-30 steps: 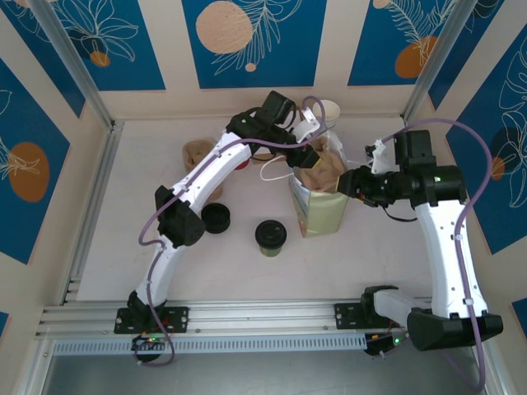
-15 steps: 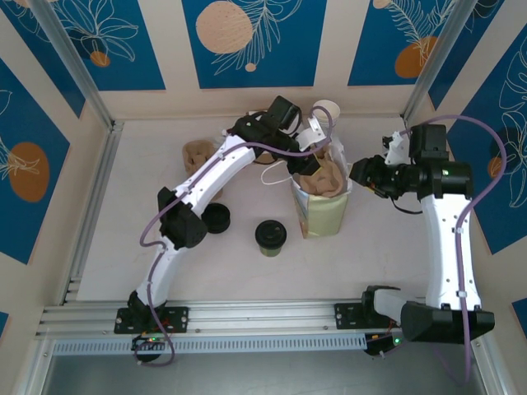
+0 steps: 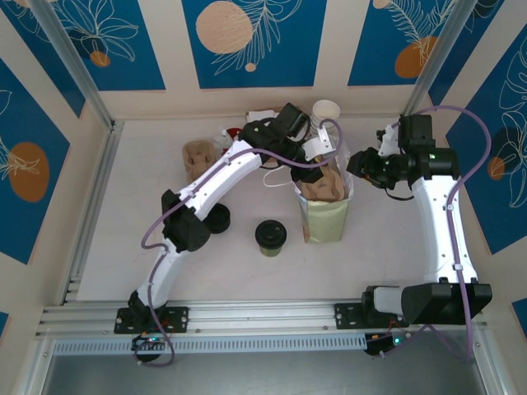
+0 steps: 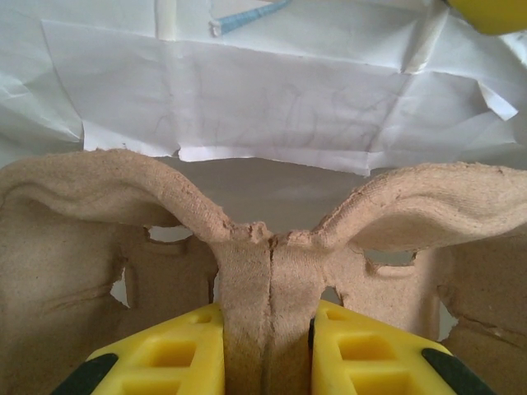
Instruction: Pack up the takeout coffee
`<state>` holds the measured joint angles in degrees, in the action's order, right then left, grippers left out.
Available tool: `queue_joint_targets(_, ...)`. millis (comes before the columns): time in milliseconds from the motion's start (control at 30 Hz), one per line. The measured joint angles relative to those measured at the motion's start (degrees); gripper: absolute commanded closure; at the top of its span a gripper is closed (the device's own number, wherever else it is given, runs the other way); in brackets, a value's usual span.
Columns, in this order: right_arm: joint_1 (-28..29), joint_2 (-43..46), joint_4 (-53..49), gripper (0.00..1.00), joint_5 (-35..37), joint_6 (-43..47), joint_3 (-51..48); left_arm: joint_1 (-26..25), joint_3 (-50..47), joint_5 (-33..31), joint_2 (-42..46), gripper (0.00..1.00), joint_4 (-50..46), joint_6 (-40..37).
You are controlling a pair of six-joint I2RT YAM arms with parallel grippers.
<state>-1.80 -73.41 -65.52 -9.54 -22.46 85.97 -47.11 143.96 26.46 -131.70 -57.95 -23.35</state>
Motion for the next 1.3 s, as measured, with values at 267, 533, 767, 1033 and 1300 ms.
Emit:
queue_joint_targets(267, 1.49, -1.44, 0.15, 0.59, 1.77, 0.26, -0.20, -1.86, 0.00, -3.63, 0.00, 0.75, -0.59, -2.62)
queue_joint_targets(533, 2.91, -2.21, 0.15, 0.65, 2.10, 0.70, -0.22, -3.02, 0.00, -7.13, 0.00, 0.75, -1.73, -3.82)
queue_joint_targets(767, 3.61, -2.21, 0.15, 0.77, 2.10, 1.40, -0.17, -3.45, 0.00, -8.66, 0.00, 0.75, -1.70, -3.85)
queue_joint_targets(1033, 4.37, -2.21, 0.20, 0.91, 2.08, 1.55, -0.17, -4.15, 0.00, -9.68, -0.31, 0.75, -1.73, -4.22)
queue_joint_targets(1300, 5.51, -2.19, 0.35, 0.98, 3.26, 1.51, -0.22, -4.42, 0.00, -10.51, -0.94, 0.75, -2.93, -4.26)
